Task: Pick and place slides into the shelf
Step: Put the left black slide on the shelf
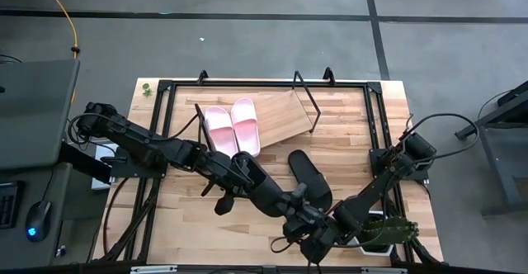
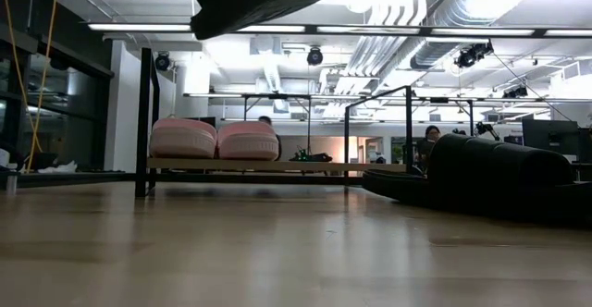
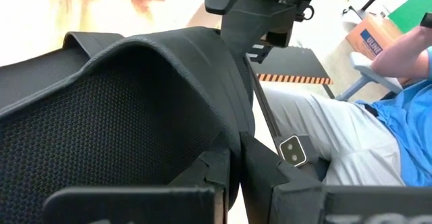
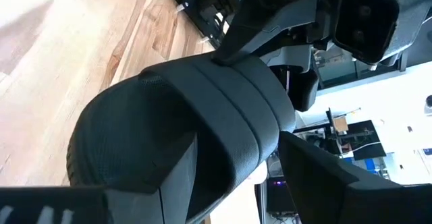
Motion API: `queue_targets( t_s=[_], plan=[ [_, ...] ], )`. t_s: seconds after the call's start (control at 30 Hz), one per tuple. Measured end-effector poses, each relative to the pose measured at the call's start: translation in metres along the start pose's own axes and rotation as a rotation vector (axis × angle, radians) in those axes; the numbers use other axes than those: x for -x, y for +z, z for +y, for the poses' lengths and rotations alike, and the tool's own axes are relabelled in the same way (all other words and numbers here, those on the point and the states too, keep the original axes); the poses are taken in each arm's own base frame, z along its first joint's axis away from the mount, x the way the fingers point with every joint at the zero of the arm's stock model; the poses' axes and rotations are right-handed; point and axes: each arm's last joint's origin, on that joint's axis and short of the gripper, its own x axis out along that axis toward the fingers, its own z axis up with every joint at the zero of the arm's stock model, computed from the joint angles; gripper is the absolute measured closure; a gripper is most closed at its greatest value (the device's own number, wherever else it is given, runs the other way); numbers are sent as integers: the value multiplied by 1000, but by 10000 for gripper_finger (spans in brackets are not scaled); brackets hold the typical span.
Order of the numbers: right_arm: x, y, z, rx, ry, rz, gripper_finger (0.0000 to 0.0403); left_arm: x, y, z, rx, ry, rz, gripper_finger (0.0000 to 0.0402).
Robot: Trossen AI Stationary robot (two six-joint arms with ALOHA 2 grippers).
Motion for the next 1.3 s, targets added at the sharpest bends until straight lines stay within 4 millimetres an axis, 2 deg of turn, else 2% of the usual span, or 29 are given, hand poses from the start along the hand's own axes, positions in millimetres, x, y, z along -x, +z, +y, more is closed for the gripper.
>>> queue_targets(
  t_s=[0.3,0.73,1.0,1.13,1.3],
  plan=[
    [-3,-1,0,9,-67,31,203,0,0,0,0,-3,-5,390],
    [-29,-5,12,46,-87,82,203,0,2,-1,0,-6,-19,387],
    [-32,1,11,10,-102,52,207,0,2,-1,0,-9,-19,387],
    [-32,2,11,5,-101,45,240,0,2,-1,0,-11,-19,387],
    [-32,2,11,4,-103,45,309,0,2,-1,0,-12,-21,387]
  ],
)
